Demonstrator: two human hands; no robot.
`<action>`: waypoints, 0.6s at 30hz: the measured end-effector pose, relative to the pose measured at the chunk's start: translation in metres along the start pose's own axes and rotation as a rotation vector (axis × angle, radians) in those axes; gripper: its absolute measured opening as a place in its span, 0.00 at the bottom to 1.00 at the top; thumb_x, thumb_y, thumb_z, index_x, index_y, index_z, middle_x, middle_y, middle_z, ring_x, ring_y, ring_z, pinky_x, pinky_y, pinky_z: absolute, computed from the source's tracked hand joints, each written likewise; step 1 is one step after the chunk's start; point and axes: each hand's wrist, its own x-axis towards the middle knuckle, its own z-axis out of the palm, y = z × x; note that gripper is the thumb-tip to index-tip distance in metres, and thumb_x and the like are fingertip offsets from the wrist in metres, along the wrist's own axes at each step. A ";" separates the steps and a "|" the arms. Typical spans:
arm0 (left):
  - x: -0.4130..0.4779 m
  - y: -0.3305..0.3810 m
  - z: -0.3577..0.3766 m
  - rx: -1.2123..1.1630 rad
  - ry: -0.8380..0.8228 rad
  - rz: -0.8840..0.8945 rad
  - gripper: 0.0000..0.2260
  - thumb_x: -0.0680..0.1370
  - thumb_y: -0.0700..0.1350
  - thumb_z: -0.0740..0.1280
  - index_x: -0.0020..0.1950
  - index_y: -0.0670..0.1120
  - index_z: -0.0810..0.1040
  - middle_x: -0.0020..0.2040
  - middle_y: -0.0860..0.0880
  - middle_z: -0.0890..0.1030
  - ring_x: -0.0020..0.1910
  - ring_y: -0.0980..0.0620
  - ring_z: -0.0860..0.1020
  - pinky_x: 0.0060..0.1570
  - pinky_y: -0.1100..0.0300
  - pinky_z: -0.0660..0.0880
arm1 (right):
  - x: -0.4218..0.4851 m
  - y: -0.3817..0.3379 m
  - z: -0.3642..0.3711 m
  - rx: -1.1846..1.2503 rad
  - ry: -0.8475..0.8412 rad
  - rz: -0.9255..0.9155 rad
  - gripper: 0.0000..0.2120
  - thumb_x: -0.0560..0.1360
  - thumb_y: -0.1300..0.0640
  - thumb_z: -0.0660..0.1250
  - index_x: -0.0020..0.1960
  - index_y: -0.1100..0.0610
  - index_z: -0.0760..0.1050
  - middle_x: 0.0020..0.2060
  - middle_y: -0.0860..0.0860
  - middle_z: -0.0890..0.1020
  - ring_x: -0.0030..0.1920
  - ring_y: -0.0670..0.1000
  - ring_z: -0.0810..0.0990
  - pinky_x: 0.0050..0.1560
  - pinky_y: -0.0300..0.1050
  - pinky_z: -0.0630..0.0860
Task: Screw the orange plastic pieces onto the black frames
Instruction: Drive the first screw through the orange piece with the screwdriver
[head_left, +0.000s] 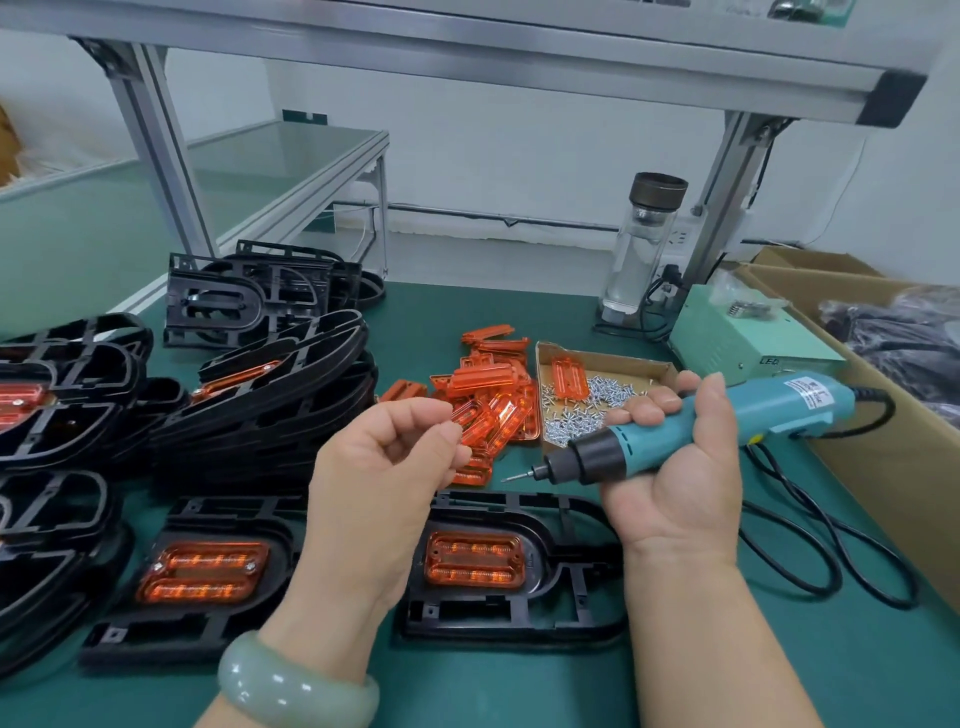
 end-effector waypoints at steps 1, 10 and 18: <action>0.000 -0.002 0.000 0.036 0.002 0.025 0.15 0.72 0.34 0.69 0.38 0.56 0.83 0.34 0.51 0.83 0.35 0.55 0.80 0.35 0.66 0.75 | 0.000 0.000 0.001 -0.002 0.021 -0.015 0.10 0.69 0.50 0.68 0.44 0.52 0.70 0.30 0.44 0.71 0.27 0.43 0.70 0.34 0.38 0.73; -0.003 -0.010 -0.005 0.213 -0.020 0.168 0.15 0.73 0.36 0.70 0.44 0.59 0.82 0.38 0.52 0.83 0.38 0.56 0.81 0.40 0.67 0.76 | -0.008 0.006 -0.003 -0.001 0.038 -0.042 0.11 0.68 0.50 0.69 0.45 0.51 0.70 0.30 0.44 0.71 0.27 0.43 0.71 0.35 0.37 0.73; -0.006 -0.012 -0.004 0.153 -0.026 0.117 0.11 0.74 0.38 0.69 0.44 0.56 0.82 0.35 0.50 0.83 0.34 0.57 0.81 0.34 0.70 0.75 | -0.009 0.010 -0.009 -0.019 -0.023 -0.027 0.08 0.71 0.49 0.67 0.46 0.51 0.71 0.30 0.44 0.71 0.27 0.43 0.71 0.35 0.37 0.74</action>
